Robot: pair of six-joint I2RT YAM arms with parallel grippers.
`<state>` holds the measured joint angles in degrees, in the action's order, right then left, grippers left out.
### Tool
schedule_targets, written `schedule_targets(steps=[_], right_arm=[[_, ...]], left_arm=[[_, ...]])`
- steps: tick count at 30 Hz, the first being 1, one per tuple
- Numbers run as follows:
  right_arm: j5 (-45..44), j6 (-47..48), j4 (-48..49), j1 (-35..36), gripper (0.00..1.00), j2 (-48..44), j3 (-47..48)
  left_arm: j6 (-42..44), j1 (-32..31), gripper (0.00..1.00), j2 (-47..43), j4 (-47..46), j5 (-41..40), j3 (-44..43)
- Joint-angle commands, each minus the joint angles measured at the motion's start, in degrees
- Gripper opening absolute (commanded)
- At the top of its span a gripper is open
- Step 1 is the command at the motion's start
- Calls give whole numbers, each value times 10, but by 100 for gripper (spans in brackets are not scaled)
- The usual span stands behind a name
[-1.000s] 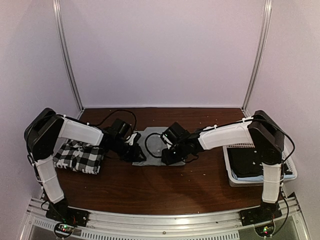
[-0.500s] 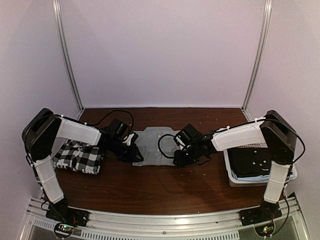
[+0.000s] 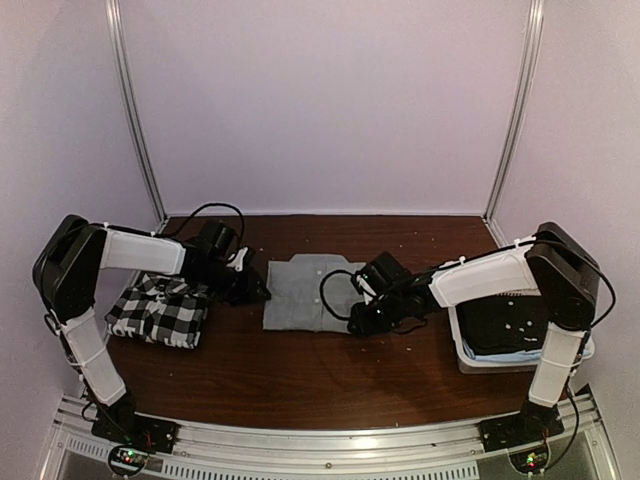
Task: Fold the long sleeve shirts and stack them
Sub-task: Smooth out the square-folded shirt at the center of the board, then pick up the square-folded shirt from the center of the board.
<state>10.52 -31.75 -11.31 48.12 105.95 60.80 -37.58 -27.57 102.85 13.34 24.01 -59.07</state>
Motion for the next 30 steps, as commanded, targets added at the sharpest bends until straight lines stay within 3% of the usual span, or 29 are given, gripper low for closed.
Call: schedule_targets(steps=[1, 15, 30], right_arm=[[2, -1, -18, -6, 38, -37, 10], [-2, 7, -8, -44, 41, -104, 8], [21, 18, 22, -84, 43, -120, -3]], left_arm=[[23, 14, 43, 22, -7, 11, -37], [32, 16, 49, 101, 17, -14, -111], [11, 12, 47, 162, 20, -2, -135]])
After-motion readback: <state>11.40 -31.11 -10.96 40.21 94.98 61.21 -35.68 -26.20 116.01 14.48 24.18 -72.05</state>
